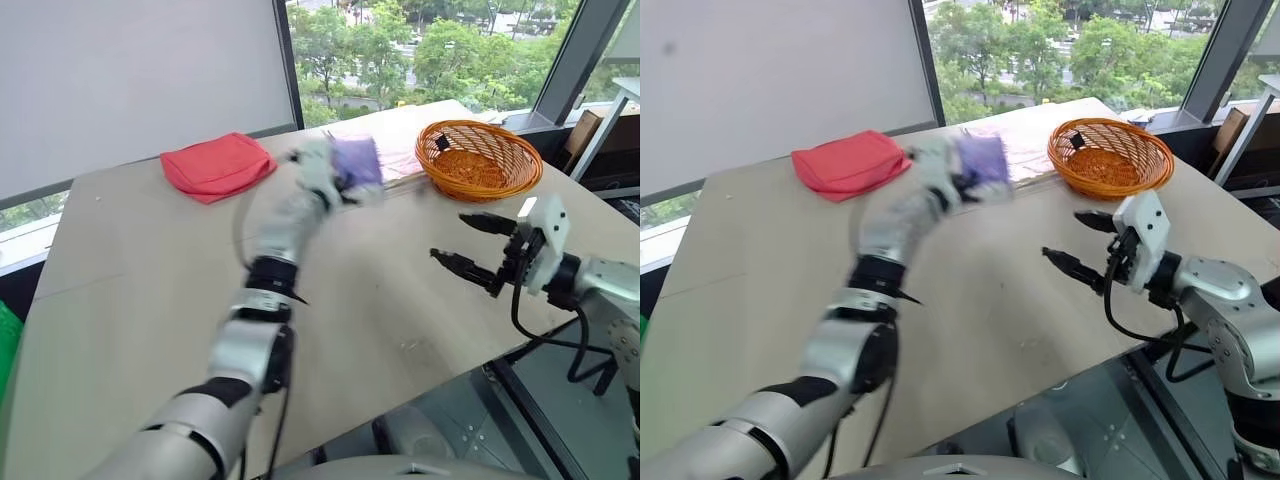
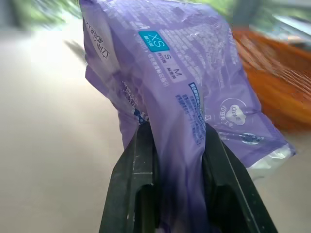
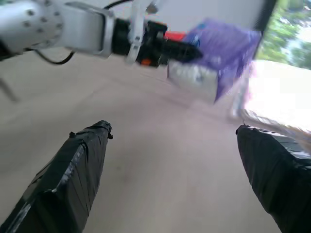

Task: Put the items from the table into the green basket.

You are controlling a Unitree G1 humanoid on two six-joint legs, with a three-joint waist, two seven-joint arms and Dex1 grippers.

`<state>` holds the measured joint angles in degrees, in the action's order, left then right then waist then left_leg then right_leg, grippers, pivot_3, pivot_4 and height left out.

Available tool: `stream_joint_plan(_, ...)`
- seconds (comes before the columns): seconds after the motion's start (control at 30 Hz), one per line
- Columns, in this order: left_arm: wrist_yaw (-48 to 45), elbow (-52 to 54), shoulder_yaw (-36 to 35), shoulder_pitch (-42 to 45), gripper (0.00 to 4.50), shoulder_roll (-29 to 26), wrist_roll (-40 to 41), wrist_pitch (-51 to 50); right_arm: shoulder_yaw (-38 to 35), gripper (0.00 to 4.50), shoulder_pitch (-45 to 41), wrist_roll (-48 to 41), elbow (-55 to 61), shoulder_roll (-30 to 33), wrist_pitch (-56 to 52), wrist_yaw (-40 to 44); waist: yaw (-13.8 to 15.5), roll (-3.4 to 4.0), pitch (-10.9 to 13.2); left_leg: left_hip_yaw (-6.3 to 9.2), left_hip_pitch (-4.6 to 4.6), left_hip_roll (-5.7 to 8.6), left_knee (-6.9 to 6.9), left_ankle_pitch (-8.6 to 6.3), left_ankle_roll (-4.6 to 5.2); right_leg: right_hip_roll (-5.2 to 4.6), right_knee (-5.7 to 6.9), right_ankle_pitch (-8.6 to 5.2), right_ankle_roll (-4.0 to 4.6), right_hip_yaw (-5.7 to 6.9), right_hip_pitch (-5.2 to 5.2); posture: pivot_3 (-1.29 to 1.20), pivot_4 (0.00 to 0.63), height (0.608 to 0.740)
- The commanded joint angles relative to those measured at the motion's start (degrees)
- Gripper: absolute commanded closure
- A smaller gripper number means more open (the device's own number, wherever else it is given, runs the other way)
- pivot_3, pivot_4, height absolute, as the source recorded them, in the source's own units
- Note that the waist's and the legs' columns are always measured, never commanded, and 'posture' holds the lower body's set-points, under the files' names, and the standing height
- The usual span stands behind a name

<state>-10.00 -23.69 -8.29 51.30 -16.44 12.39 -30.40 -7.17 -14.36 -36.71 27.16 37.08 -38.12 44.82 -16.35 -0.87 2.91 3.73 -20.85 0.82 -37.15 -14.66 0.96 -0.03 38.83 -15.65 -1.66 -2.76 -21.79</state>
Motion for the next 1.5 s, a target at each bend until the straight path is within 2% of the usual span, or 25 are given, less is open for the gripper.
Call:
stream_joint_plan(0.03, 0.1, 13.7, -5.8, -5.6, 4.16, -12.8, -2.5, -6.7, 4.5, 0.0, -6.2, -0.9, -3.2, -2.4, 0.6, 2.7, 1.0, 0.04, 0.0, 0.06, 0.04, -0.04, 0.06, 0.0, 0.0, 0.01, -0.01, 0.0, 0.02, 0.04, -0.01, -0.09, 0.021, 0.74)
stream_joint_plan(0.13, -0.8, 22.1, -11.7, -12.7, 4.16, -24.0, -3.8, -13.5, 6.3, 0.0, -12.5, -4.5, -6.5, -6.0, -0.4, 5.4, 3.4, 0.08, 0.0, 0.13, -0.03, -0.03, 0.14, 0.0, 0.0, -0.05, 0.0, 0.12, 0.28, 0.07, -0.18, -0.06, 0.018, 0.74)
stream_joint_plan(0.17, -0.7, 23.9, -13.2, -14.4, 4.16, -26.2, -3.9, -15.1, 6.5, 0.0, -13.8, -5.6, -7.2, -6.7, -0.9, 6.3, 4.1, 0.09, 0.1, 0.12, -0.14, -0.02, 0.13, 0.0, 0.0, -0.08, 0.01, 0.13, 0.29, 0.05, -0.33, -0.04, 0.017, 0.74)
stream_joint_plan(0.2, -0.9, 26.0, -15.2, -16.9, 4.16, -28.9, -4.5, -16.6, 7.2, 0.0, -15.4, -6.2, -7.9, -7.1, -1.1, 7.7, 6.3, 0.05, 0.0, 0.12, -0.32, -0.01, 0.11, 0.01, -0.01, -0.14, 0.01, 0.13, 0.3, 0.07, -0.46, -0.03, 0.016, 0.74)
stream_joint_plan(0.3, -1.8, 29.6, -22.6, -23.5, 4.16, -34.0, -5.1, -20.4, 9.5, 0.0, -20.3, -6.9, -11.1, -8.7, -1.2, 11.6, 10.2, -0.04, 0.0, 0.46, -1.15, 0.24, -0.22, 0.02, -0.04, -0.44, -0.01, 0.19, 0.39, 0.4, -1.04, 0.02, 0.01, 0.74)
stream_joint_plan(0.43, -3.3, 28.0, -29.3, -30.1, 4.16, -37.3, -5.1, -21.5, 13.1, 0.0, -26.2, -5.4, -16.7, -11.8, 0.1, 15.6, 14.6, -0.08, 0.0, 0.46, -1.22, 0.76, -0.19, 0.02, -0.05, -0.95, -0.01, 0.2, 0.39, 0.41, -1.18, 0.08, 0.007, 0.74)
stream_joint_plan(0.57, -3.7, 27.8, -31.7, -33.7, 4.16, -38.0, -5.4, -21.0, 14.6, 0.0, -28.6, -3.1, -19.8, -13.6, 2.8, 17.6, 18.6, -0.33, -0.2, 0.6, -1.22, 0.84, -0.18, 0.03, -0.07, -1.04, -0.02, 0.2, 0.41, 0.61, -1.15, 0.09, 0.0, 0.74)
stream_joint_plan(0.7, -3.4, 27.7, -32.9, -36.4, 4.16, -36.9, -5.6, -20.3, 14.5, 0.0, -29.1, -2.0, -20.9, -14.9, 4.4, 18.0, 19.7, -0.43, -0.3, 0.62, -1.22, 0.86, -0.16, 0.06, -0.15, -1.06, 0.01, 0.23, 0.47, 0.64, -1.15, 0.1, 0.0, 0.74)
stream_joint_plan(0.77, -3.8, 27.7, -31.7, -37.9, 3.15, -36.6, -5.8, -20.3, 14.6, 0.0, -28.8, -1.3, -20.9, -15.1, 5.1, 17.8, 19.7, -0.42, -0.3, 0.62, -1.2, 0.85, -0.12, 0.07, -0.16, -1.05, 0.01, 0.24, 0.49, 0.63, -1.16, 0.1, 0.0, 0.74)
stream_joint_plan(0.8, -3.3, 27.8, -31.2, -37.9, 2.88, -35.9, -5.8, -20.1, 14.7, 0.0, -28.4, -1.0, -20.7, -15.1, 5.4, 17.9, 19.7, -0.41, -0.3, 0.61, -1.19, 0.85, -0.08, 0.08, -0.17, -1.05, 0.01, 0.24, 0.5, 0.61, -1.17, 0.09, 0.0, 0.74)
stream_joint_plan(0.87, -2.2, 27.9, -30.4, -36.8, 1.97, -34.9, -5.9, -18.9, 14.6, 0.0, -27.6, -0.6, -20.3, -14.7, 5.6, 17.9, 19.6, -0.42, -0.3, 0.59, -1.17, 0.83, -0.03, 0.08, -0.17, -1.04, 0.02, 0.23, 0.51, 0.61, -1.18, 0.09, 0.0, 0.74)
stream_joint_plan(0.97, -3.0, 29.1, -30.2, -32.8, 0.61, -31.5, -2.8, -12.0, 13.7, 0.0, -25.9, 1.0, -20.8, -14.4, 6.7, 15.8, 19.7, -0.54, -0.4, 0.59, -1.17, 0.82, -0.03, 0.09, -0.18, -1.04, 0.02, 0.23, 0.53, 0.62, -1.18, 0.1, 0.0, 0.74)
stream_joint_plan(1.07, -7.5, 34.0, -27.0, -30.3, 0.61, -25.1, 3.9, -10.0, 11.2, 0.0, -21.7, 1.9, -20.5, -13.9, 6.9, 12.1, 20.2, -0.7, -0.6, 0.59, -1.2, 0.82, -0.05, 0.09, -0.19, -1.05, 0.01, 0.25, 0.55, 0.63, -1.17, 0.11, 0.0, 0.74)
stream_joint_plan(1.13, -11.8, 41.2, -23.1, -34.7, 0.61, -20.7, 8.3, -10.2, 11.0, 0.0, -17.2, 4.4, -18.7, -11.5, 8.1, 11.2, 20.2, -0.67, -0.7, 0.52, -1.24, 0.87, -0.05, 0.09, -0.18, -1.13, -0.05, 0.26, 0.54, 0.58, -1.12, 0.09, 0.0, 0.74)
stream_joint_plan(1.27, -14.0, 56.6, -19.5, -46.6, 0.61, -7.2, 20.3, -10.7, 10.5, 0.0, -7.8, 9.7, -17.1, -5.7, 12.7, 10.9, 19.5, -0.54, -0.9, 0.02, -1.25, 0.85, -0.05, -0.01, 0.0, -1.26, -0.1, 0.25, 0.52, 0.38, -1.19, 0.07, 0.003, 0.74)
stream_joint_plan(1.33, -13.9, 60.3, -15.1, -53.7, 0.61, -4.9, 19.0, -10.3, 10.8, 0.0, -2.9, 13.3, -17.4, -2.9, 17.1, 11.2, 18.6, -0.55, -0.9, -0.24, -1.32, 0.71, -0.07, -0.01, 0.01, -1.22, -0.1, 0.26, 0.52, 0.37, -1.33, 0.06, 0.005, 0.74)
stream_joint_plan(1.43, -15.3, 61.6, -6.7, -65.6, 0.61, -5.7, 12.6, -6.0, 9.3, 0.0, 3.8, 15.2, -17.5, -1.0, 20.9, 10.3, 17.7, -0.3, -0.9, -0.38, -1.11, 0.5, 0.03, -0.09, 0.13, -0.96, -0.02, 0.22, 0.58, 0.24, -1.31, 0.04, 0.005, 0.74)
stream_joint_plan(1.5, -16.3, 60.8, -2.6, -70.3, 0.61, -6.2, 9.4, -1.8, 8.5, 0.0, 6.2, 16.5, -18.6, -0.9, 23.3, 9.5, 17.2, 0.07, -0.8, -0.42, -0.87, 0.44, 0.06, -0.09, 0.14, -0.87, 0.05, 0.17, 0.67, 0.23, -1.13, 0.04, 0.003, 0.74)
